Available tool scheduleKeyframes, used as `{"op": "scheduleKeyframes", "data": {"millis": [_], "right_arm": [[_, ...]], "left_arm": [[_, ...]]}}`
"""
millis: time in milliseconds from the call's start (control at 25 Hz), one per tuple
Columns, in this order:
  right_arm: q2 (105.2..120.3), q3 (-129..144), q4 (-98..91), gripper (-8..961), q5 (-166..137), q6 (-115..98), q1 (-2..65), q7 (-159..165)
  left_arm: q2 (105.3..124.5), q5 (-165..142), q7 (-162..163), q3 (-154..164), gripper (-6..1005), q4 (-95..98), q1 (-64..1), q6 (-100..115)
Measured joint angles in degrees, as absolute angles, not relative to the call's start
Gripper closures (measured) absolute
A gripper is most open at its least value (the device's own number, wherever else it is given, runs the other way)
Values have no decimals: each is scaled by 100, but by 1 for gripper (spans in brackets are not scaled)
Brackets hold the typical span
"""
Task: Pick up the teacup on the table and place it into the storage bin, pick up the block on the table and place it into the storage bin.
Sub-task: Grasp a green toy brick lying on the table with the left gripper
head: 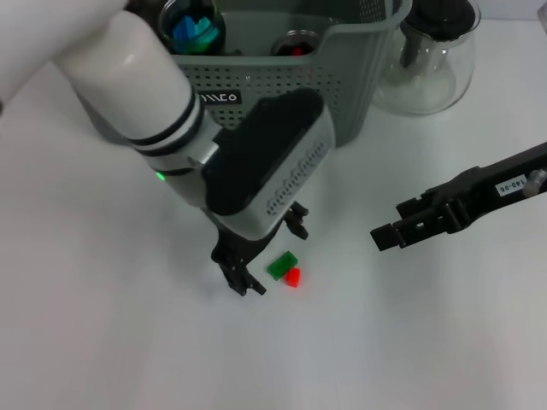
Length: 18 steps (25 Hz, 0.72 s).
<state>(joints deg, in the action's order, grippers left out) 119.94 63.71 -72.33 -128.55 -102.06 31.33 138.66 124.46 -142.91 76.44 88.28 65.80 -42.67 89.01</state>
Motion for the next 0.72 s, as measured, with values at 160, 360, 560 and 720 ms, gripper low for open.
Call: {"op": "scheduleKeyframes", "data": {"millis": [160, 360, 560, 720], "right_arm": [[12001, 6345, -7215, 118, -13140, -10120, 3168, 13882], [12012, 6359, -7119, 118, -13165, -10000, 3178, 13885], [12010, 6369, -7032, 118, -13167, -9935, 3192, 13878], [12017, 6375, -7010, 118, -13166, -9893, 3179, 13860]], "left_arm": [[12445, -14276, 7629, 8960, 115, 6175, -4609, 8788], [12445, -14282, 7599, 9174, 115, 5989, -4758, 8603], [12451, -14299, 7600, 9549, 204, 5830, -4816, 8311], [12458, -14307, 7599, 9680, 207, 5718, -4916, 8217]]}}
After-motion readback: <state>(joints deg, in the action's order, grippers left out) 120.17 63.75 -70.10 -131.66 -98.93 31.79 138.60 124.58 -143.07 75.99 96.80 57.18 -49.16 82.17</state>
